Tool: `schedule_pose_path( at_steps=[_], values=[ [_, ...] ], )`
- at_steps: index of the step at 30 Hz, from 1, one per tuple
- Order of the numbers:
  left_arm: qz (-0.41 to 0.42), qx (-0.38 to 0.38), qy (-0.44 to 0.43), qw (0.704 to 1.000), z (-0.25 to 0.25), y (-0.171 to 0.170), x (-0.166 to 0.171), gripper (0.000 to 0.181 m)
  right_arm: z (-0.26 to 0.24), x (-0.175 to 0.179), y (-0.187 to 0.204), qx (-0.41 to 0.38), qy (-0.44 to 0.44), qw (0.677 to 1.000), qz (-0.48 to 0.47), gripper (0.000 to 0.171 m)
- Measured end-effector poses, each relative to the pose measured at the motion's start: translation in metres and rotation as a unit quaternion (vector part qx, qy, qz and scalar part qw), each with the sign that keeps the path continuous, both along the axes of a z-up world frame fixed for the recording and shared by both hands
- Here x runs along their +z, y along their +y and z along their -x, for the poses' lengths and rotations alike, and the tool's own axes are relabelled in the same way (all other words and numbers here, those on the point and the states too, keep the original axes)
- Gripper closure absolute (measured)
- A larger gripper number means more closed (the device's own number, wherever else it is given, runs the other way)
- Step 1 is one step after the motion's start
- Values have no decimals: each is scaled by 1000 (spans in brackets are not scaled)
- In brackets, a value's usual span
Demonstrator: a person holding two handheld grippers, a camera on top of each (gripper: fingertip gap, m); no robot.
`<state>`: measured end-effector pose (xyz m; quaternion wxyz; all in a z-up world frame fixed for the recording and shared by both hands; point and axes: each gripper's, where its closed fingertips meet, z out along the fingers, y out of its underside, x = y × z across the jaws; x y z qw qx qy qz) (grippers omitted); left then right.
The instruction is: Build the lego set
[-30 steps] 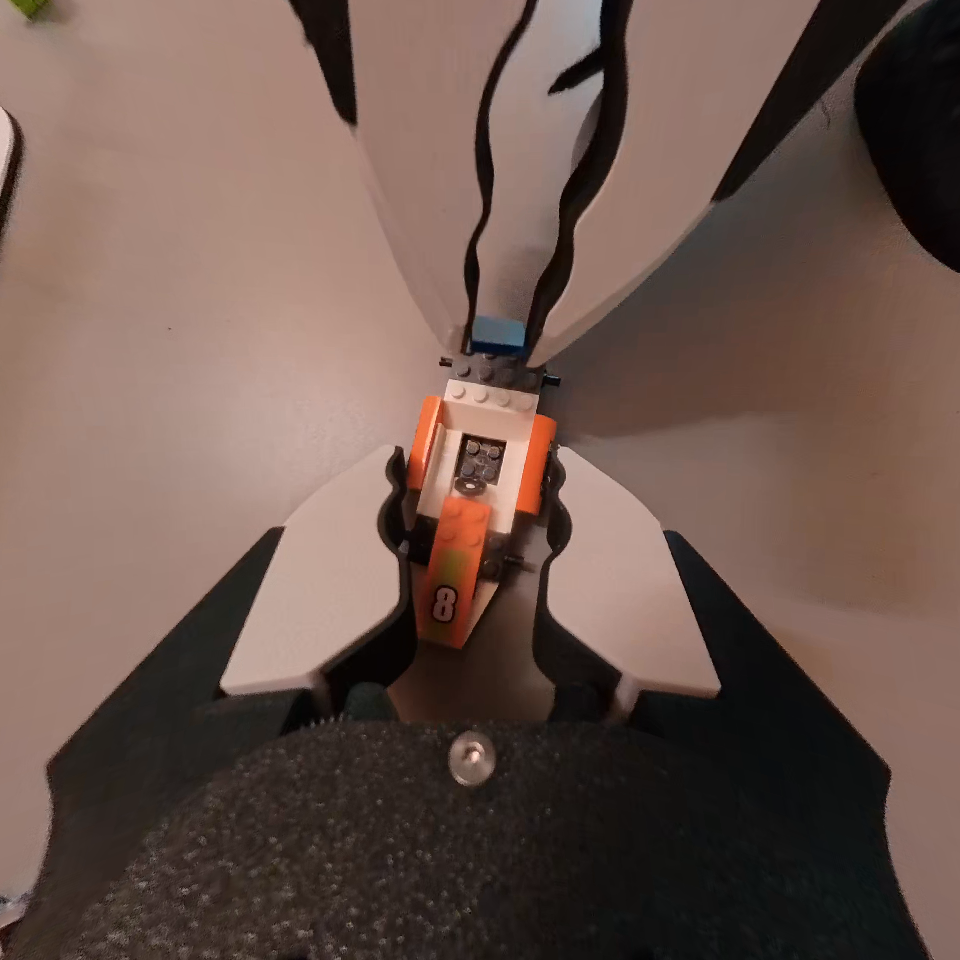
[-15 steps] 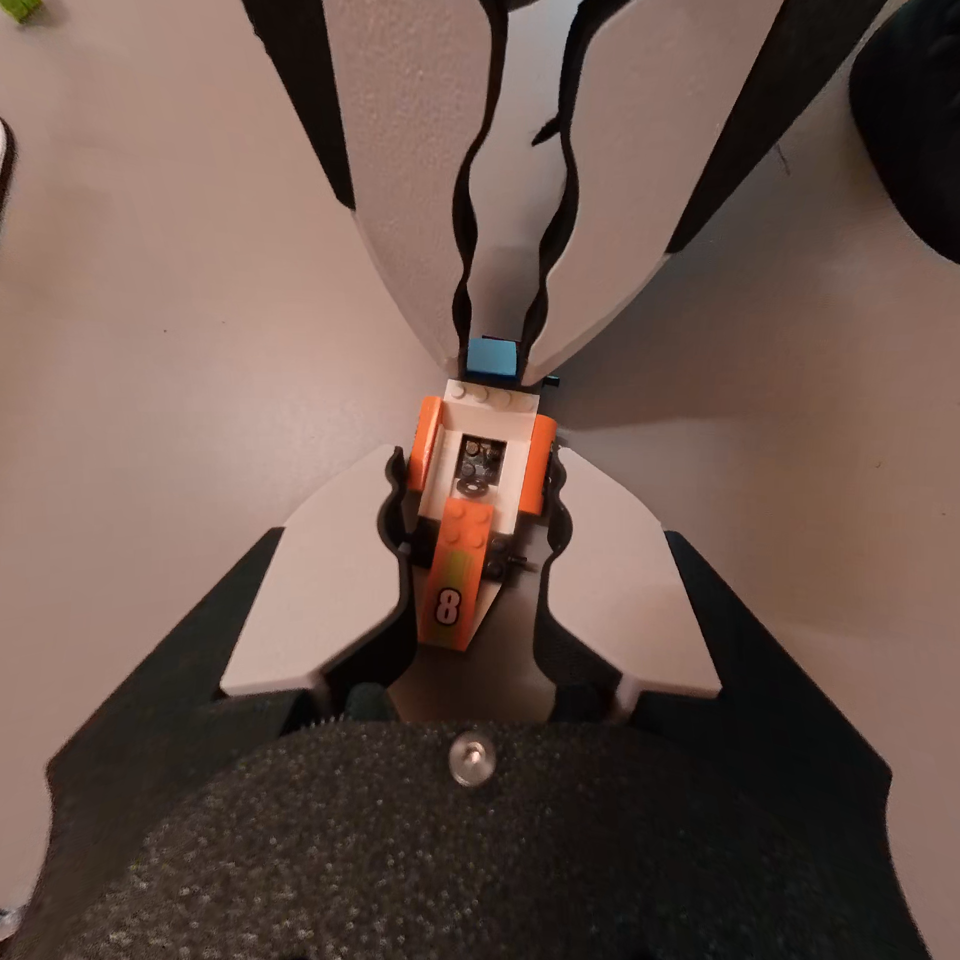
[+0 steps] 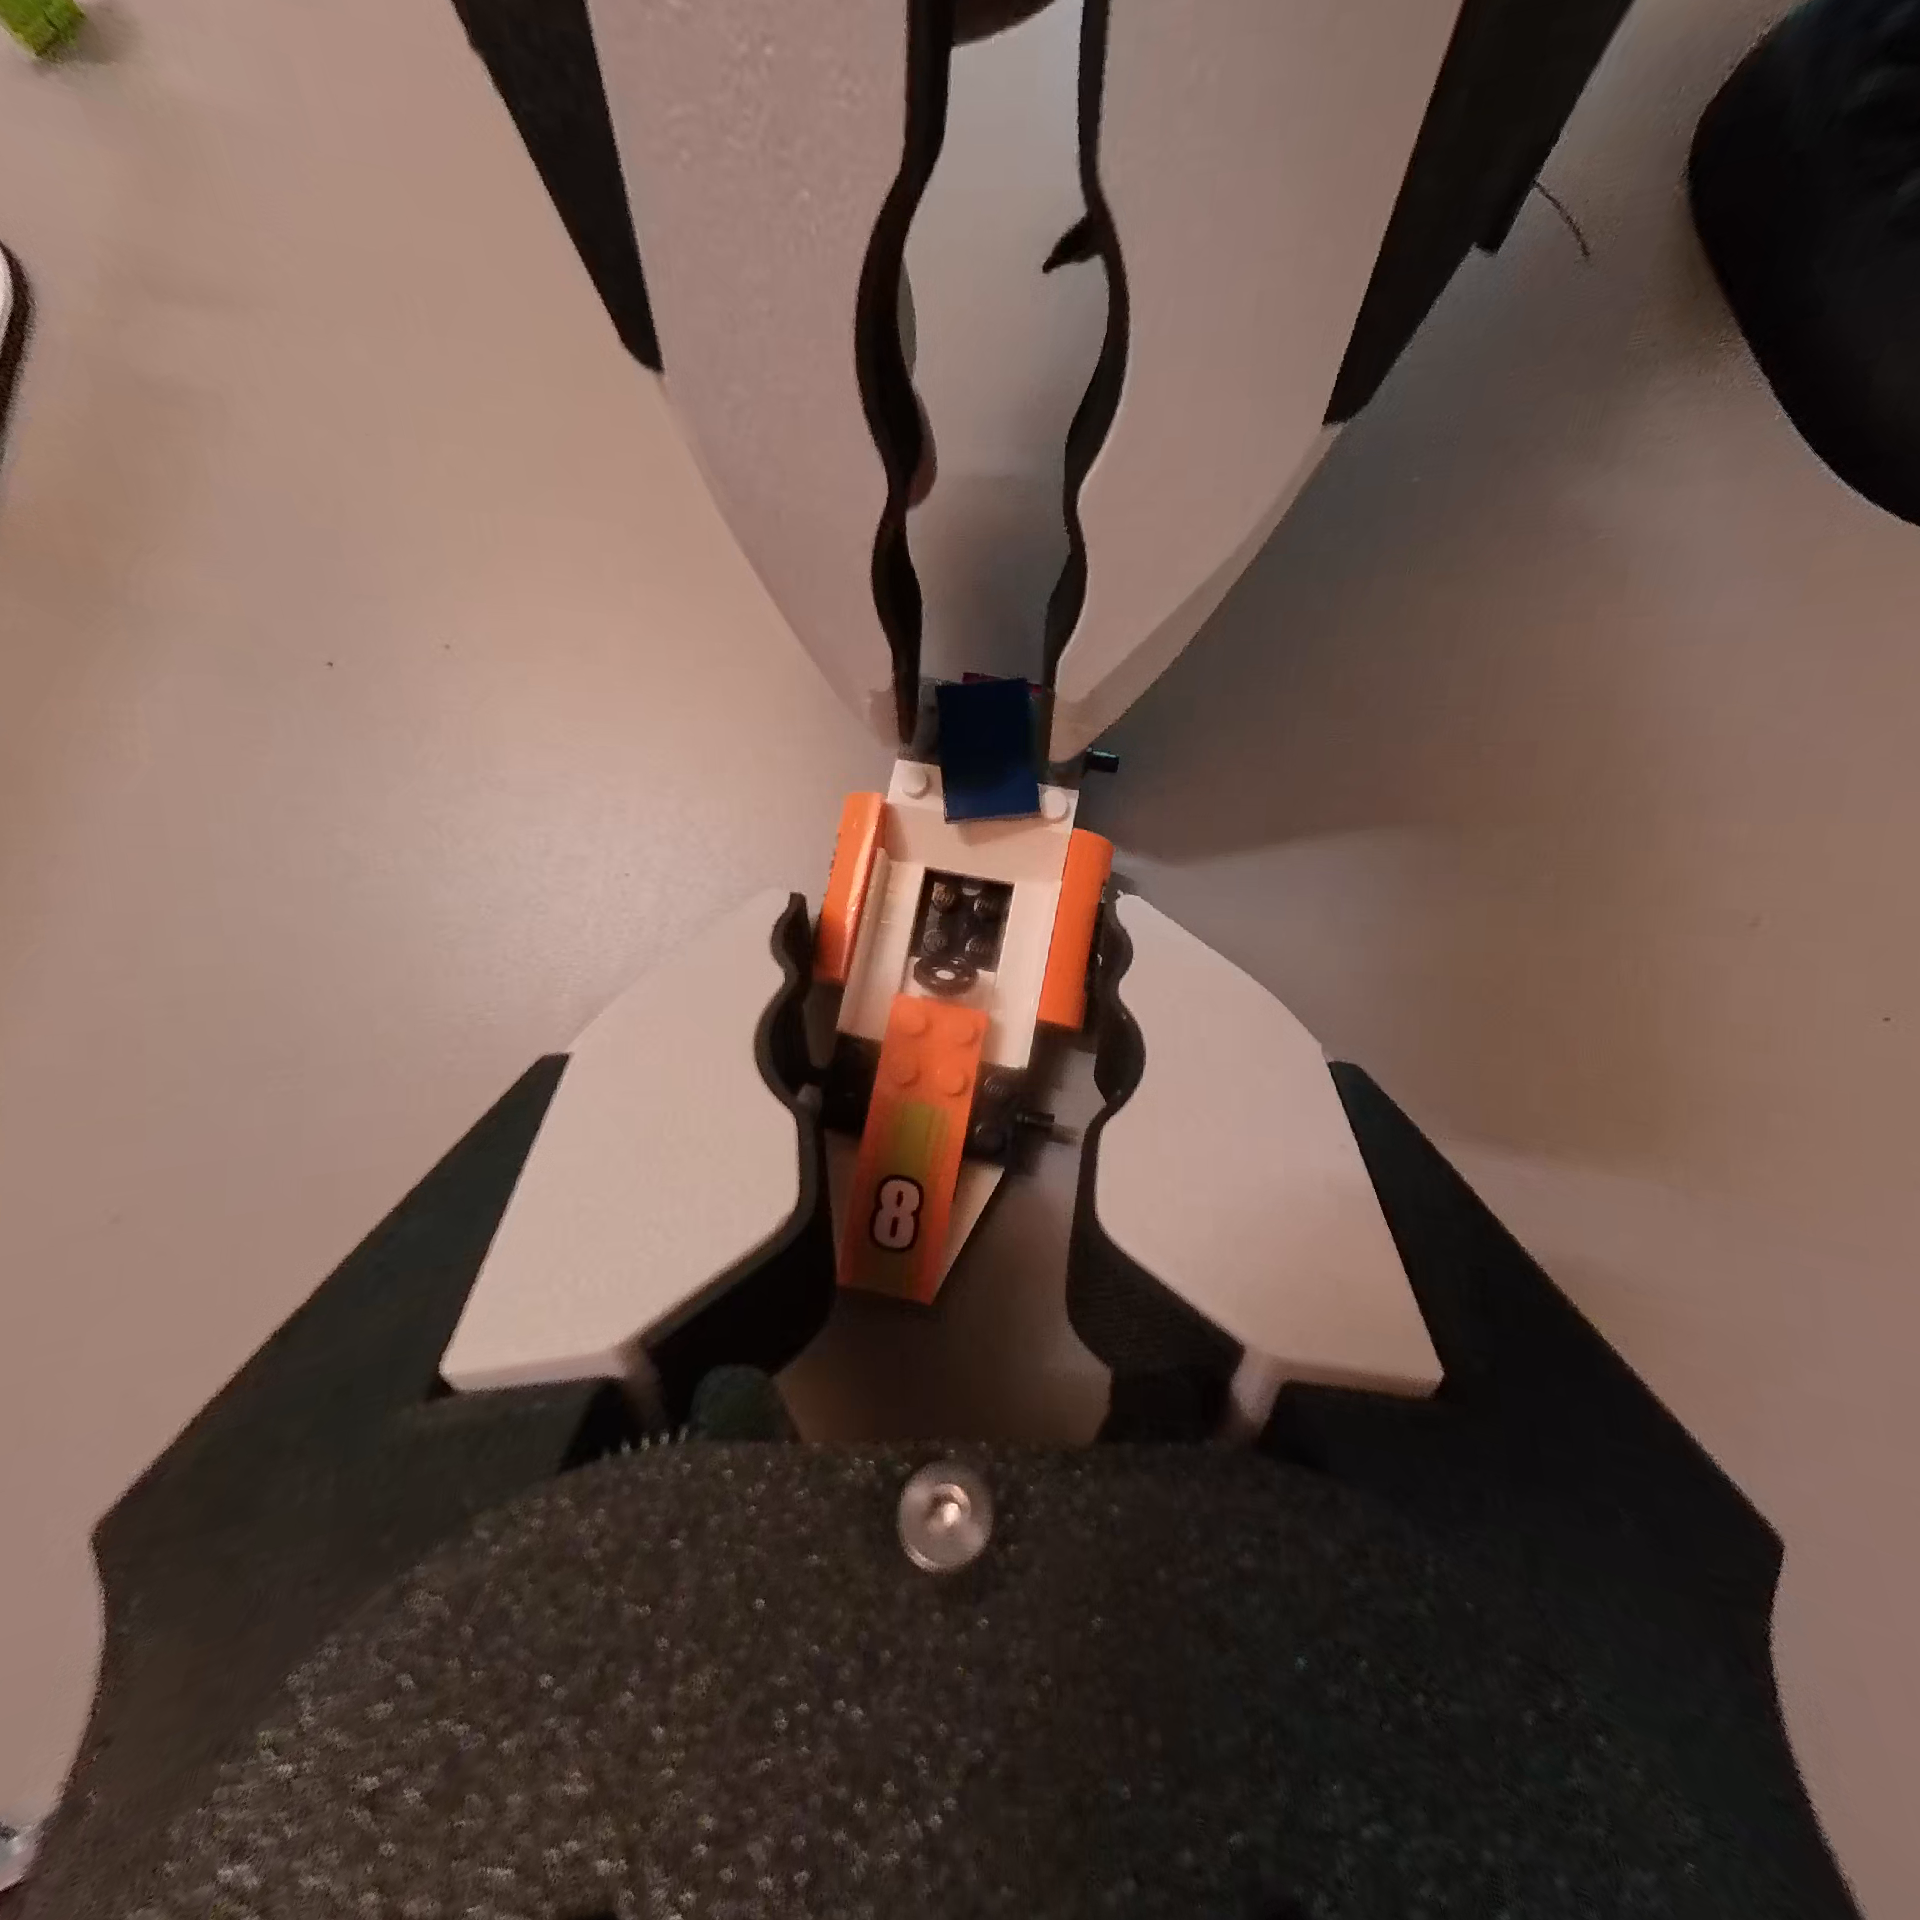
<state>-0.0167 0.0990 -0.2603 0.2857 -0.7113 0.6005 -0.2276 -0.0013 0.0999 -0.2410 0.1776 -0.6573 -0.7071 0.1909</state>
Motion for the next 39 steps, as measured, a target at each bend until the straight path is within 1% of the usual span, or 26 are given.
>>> schedule_pose_path(
  at_steps=[6,15,23,39],
  values=[
    [-2,1,1,1000,0,0,0,129,-1,-3,0,-7,-6,1000,21,159],
    [-2,2,-1,1000,-1,1,0,129,-5,-4,2,-73,-7,996,52,160],
    [-2,2,-1,1000,-1,0,0,130,-5,-3,0,-59,6,998,39,159],
    [-4,1,0,1000,-1,0,0,130,-2,-4,-1,-62,-4,996,60,159]
  ],
)
